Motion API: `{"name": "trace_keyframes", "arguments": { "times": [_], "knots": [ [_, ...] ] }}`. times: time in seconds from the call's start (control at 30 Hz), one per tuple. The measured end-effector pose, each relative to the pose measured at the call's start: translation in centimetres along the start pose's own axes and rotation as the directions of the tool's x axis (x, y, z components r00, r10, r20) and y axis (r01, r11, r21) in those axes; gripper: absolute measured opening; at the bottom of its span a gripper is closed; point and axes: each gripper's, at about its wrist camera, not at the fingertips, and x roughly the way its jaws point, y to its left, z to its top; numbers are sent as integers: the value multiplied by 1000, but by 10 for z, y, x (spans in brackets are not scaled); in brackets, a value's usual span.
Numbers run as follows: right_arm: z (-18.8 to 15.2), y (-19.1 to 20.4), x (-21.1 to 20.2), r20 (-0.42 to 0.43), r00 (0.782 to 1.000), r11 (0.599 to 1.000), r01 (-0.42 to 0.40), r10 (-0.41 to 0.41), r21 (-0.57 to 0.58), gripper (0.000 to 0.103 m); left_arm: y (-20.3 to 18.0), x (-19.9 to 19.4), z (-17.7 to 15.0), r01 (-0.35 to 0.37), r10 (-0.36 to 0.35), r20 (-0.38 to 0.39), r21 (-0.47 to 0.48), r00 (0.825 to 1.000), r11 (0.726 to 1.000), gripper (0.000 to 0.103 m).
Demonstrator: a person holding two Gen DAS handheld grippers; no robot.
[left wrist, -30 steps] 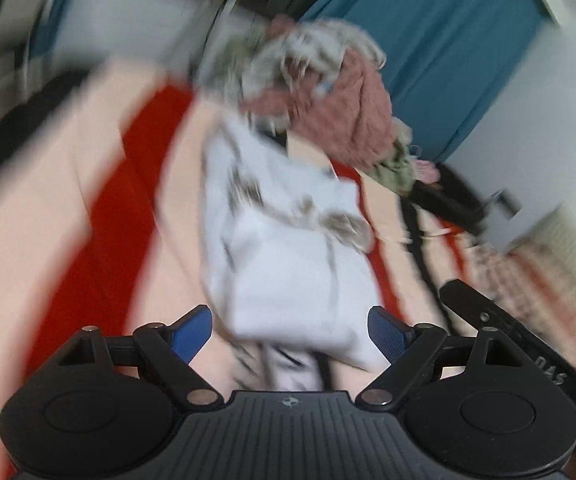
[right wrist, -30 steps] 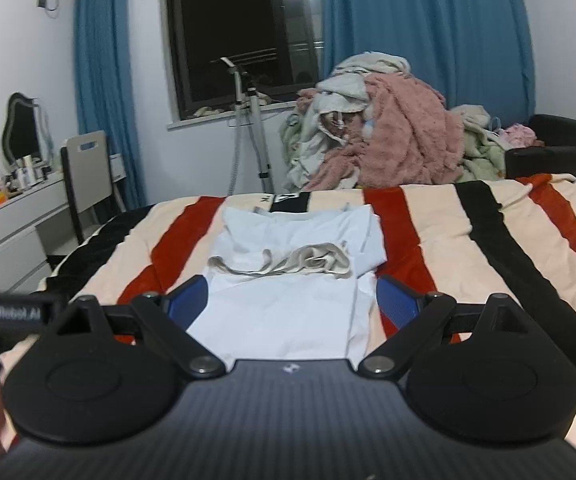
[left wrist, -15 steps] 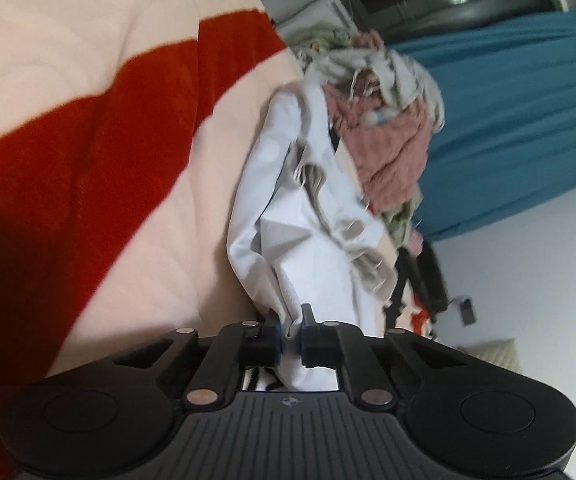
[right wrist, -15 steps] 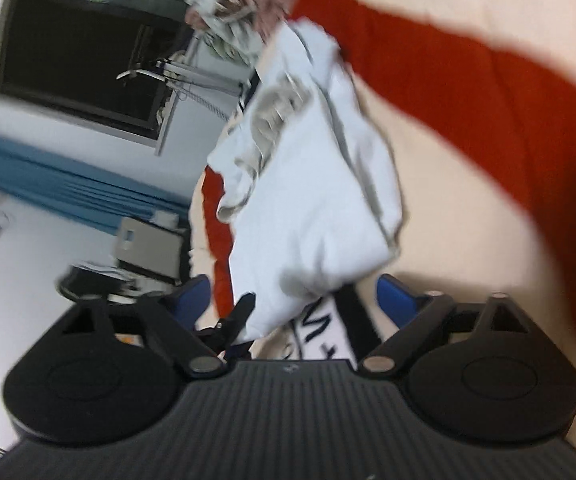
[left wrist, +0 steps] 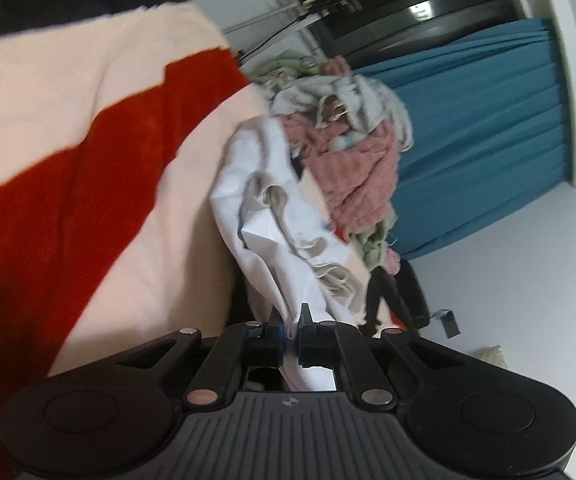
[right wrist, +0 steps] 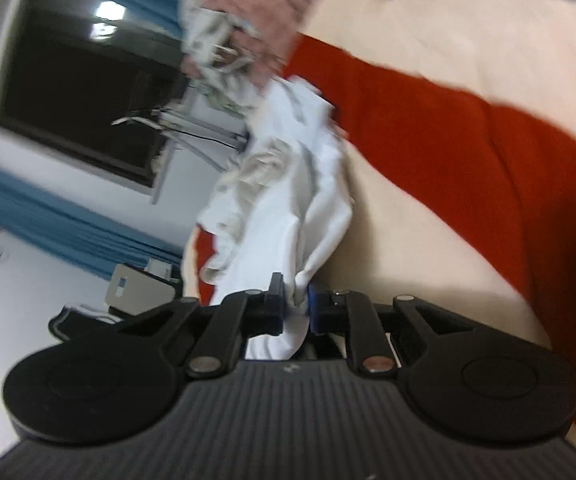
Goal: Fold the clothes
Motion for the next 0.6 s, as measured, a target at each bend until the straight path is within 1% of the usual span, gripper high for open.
{"name": "trace_keyframes", "arguments": {
  "times": [0.07,0.1,0.17,0.27,0.33,0.5,0.6],
  "knots": [
    [-1,10,-9,1,1000,998,-3,3,-59,14,-10,-13,-1,14,-15,11,57,1000,998,5],
    [-3,15,-14,-3,1000,996,-1,1,-93,14,-14,-20,-4,10,-11,9,87,1000,996,5],
    [-8,22,-27,-16,1000,989,13,-15,-146,13,-18,-36,-10,1,-1,-3,116,1000,993,5],
    [-18,25,-56,-22,1000,988,-2,-2,-153,13,-20,-65,-20,9,-8,-11,117,1000,993,5],
    [-32,27,-78,-18,1000,987,-2,-1,-159,13,-23,-89,-30,21,-20,-8,123,1000,992,5],
    [-76,31,-146,14,1000,977,-6,10,-214,13,-29,-160,-67,27,-25,-14,152,1000,988,5],
    [-97,33,-185,38,999,966,-5,15,-259,13,-20,-194,-91,37,-32,-37,119,999,992,5]
  ]
}}
